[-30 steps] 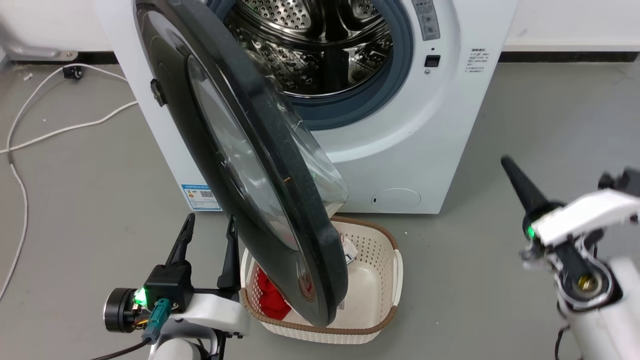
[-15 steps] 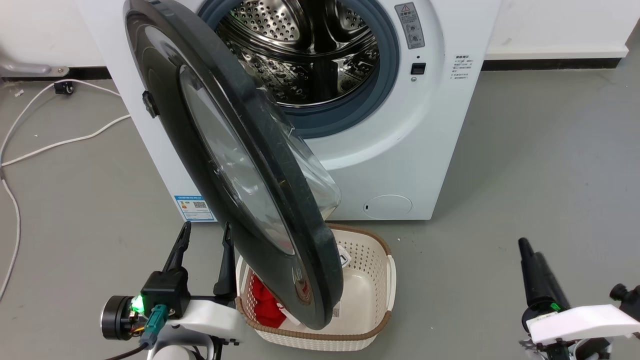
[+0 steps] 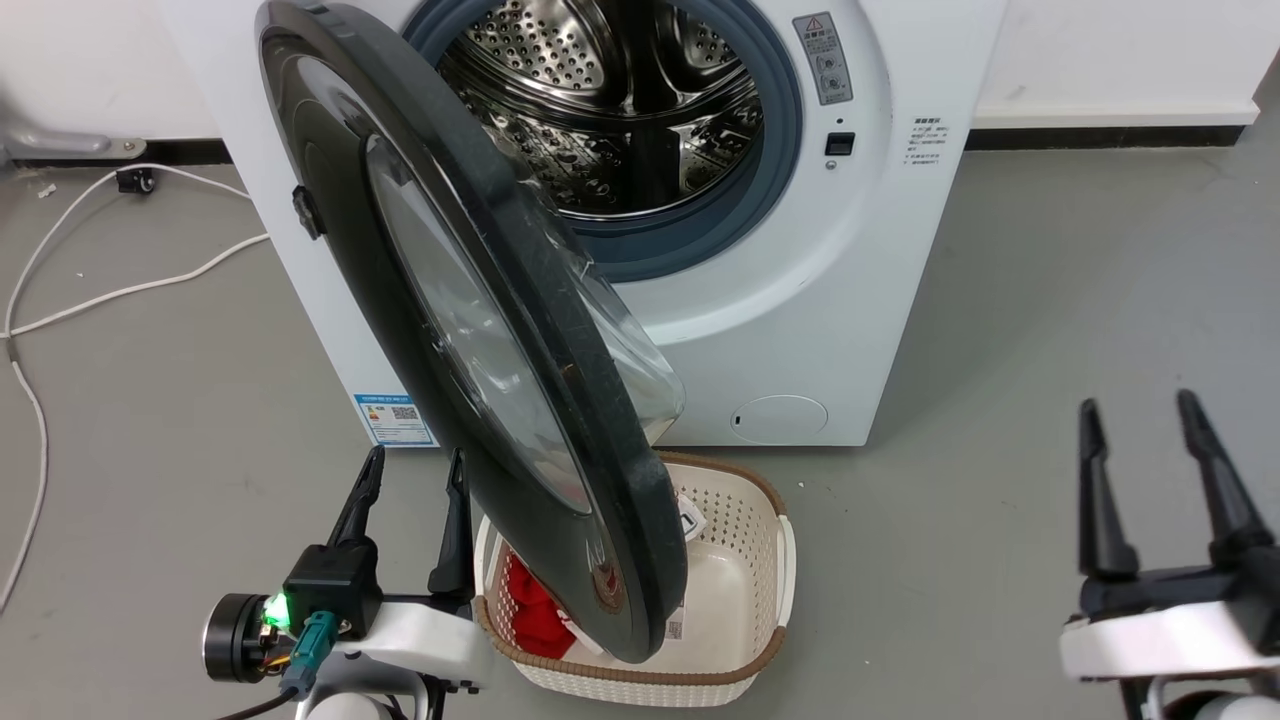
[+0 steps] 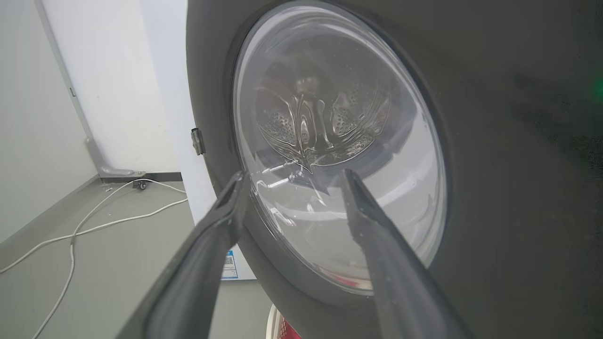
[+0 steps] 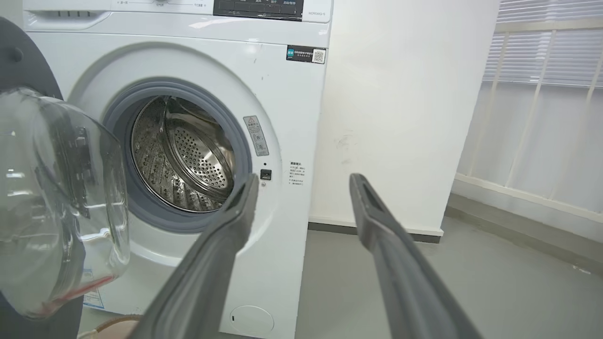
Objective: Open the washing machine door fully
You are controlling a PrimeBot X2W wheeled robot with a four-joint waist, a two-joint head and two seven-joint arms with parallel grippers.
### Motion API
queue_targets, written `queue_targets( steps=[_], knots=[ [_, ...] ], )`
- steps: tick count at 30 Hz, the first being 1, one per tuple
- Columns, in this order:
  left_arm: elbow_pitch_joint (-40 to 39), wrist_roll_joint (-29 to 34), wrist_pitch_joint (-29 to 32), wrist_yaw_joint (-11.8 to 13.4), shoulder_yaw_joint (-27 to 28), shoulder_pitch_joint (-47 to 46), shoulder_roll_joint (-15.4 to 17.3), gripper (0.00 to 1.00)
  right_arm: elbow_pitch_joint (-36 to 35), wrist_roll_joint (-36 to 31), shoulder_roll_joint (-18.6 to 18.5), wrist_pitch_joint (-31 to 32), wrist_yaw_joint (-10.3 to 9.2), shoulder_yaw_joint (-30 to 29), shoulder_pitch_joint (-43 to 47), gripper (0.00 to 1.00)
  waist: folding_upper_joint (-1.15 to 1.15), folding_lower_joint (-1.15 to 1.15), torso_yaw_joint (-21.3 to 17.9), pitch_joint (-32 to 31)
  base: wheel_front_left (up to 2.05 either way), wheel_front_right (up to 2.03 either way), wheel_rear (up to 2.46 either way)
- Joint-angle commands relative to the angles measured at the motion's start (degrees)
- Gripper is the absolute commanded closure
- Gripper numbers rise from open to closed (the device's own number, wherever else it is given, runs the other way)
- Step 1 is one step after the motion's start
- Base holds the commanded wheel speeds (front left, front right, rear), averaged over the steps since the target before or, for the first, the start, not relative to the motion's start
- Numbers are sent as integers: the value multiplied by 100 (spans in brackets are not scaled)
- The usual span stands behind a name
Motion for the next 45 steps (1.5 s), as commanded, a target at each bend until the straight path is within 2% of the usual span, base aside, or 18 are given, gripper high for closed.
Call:
queue_targets(
  steps=[1,6,12,24,25,26,27,35,45],
  knots=[
    [-14,30,-16,-14,2,16,6,0,-100,-223,70,9,-4,94,174,0,0,0,7,-4,0,0,0],
    [-13,40,-16,-27,-11,10,4,0,-20,-412,141,115,-4,283,372,0,0,0,27,-9,0,0,0],
    [-27,49,-16,-29,-13,-7,2,0,333,-194,167,91,-4,376,472,0,0,0,45,-5,0,0,0],
    [-31,73,-16,-21,-2,-26,-1,0,544,58,171,10,-4,291,325,0,0,0,32,17,0,0,0],
    [-49,76,-16,-24,1,-36,-1,57,550,61,171,5,-4,294,313,0,0,0,31,20,0,0,0],
    [-63,76,-16,-24,3,-39,-2,87,554,64,171,0,-4,291,305,0,0,0,30,21,0,0,0],
    [-69,78,-16,-24,6,-35,-2,100,560,70,171,-3,-4,289,301,0,0,0,29,23,0,0,0],
    [-367,54,-16,-2,56,-87,-3,100,598,128,171,-19,-4,280,307,0,0,0,35,32,0,0,0],
    [-1706,142,-15,99,84,-310,-6,100,607,152,171,-29,-4,270,296,0,0,0,73,43,0,0,0]
  ],
)
